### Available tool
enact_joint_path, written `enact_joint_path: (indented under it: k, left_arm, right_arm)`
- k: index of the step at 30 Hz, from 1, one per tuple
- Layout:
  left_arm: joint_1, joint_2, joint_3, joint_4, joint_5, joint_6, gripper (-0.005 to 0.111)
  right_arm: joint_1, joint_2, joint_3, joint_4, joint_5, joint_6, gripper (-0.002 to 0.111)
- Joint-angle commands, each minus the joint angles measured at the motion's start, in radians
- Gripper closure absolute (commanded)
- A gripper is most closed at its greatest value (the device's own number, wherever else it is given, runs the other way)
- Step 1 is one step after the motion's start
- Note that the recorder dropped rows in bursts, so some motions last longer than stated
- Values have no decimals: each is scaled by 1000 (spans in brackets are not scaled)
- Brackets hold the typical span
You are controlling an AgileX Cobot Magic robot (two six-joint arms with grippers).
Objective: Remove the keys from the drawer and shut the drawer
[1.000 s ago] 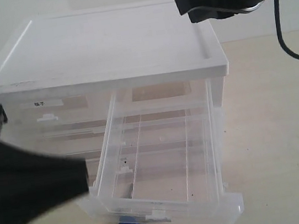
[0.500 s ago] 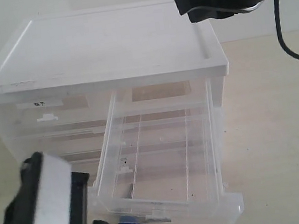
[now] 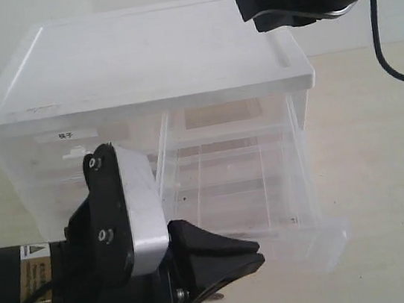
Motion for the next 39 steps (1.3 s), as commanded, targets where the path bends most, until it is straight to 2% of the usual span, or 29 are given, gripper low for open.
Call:
enact_joint_path:
  k: [1,8,11,14,18,20,23,25,27,31,34,36,38,39]
  left_arm:
    - [1,-2,-53,-65,12,31,102]
    - [1,-17,-113,-86,88,57,102]
    - [-20,-64,-97,1,74,8,102]
    - [-87,-117,-76,41,98,-3,102]
    - [-258,-82,-76,63,322,-3,102]
    - [-298,-15,-91,63,341,1,102]
    - [-303,108,-145,63,360,1,102]
    - [-301,195,-200,63,442,13,102]
    - [-303,259,-234,66,468,17,102]
    - [-303,313,-273,66,468,24,102]
    - [-301,315,-303,66,517,24,102]
    - [-301,306,-337,92,598,18,102]
    - [-301,294,-368,193,664,-74,102]
    - [-303,278,-373,299,677,-159,102]
  right_arm:
    - [1,-4,-5,-3,9,-4,108]
    - [1,-4,-5,-3,11,-15,108]
    - [1,-4,-5,-3,9,-15,108]
    - [1,-4,-5,-3,0,-15,108]
    - [1,-4,-5,-3,-2,-15,108]
    - [1,-4,-5,-3,-6,-15,108]
    - [1,-4,-5,-3,1,-15,108]
    - [1,-4,-5,-3,8,-15,108]
    - [1,-4,-5,-3,8,-15,108]
    - [1,-4,-5,-3,8,-15,108]
    - [1,-4,-5,-3,8,-15,108]
    - [1,-4,-5,-3,8,-15,108]
    - [1,-4,-5,-3,8,-15,108]
    - [1,-4,-5,-3,8,-15,108]
